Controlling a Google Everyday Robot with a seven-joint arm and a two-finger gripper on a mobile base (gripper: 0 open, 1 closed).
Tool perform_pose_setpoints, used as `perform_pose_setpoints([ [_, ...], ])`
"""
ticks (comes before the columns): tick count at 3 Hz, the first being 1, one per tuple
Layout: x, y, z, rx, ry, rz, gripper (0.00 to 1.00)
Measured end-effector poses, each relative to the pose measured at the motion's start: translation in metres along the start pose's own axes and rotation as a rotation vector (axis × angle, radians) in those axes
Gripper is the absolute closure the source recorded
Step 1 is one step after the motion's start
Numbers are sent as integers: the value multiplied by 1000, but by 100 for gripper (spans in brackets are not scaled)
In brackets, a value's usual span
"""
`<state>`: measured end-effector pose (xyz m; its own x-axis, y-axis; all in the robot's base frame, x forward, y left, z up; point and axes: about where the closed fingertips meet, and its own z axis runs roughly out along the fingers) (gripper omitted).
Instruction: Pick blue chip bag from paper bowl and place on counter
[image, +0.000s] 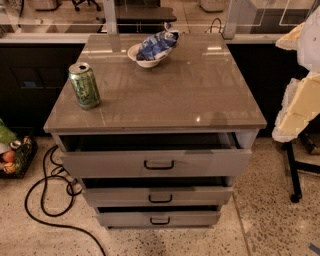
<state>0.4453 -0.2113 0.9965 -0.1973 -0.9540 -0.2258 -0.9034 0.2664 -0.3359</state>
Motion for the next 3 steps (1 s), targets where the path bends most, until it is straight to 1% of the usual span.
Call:
perform_pose_setpoints([
  [1, -15, -32, 10, 86, -30, -42, 0],
  [2, -41, -73, 27, 202, -112, -70, 0],
  [3, -70, -112, 37, 309, -206, -76, 0],
])
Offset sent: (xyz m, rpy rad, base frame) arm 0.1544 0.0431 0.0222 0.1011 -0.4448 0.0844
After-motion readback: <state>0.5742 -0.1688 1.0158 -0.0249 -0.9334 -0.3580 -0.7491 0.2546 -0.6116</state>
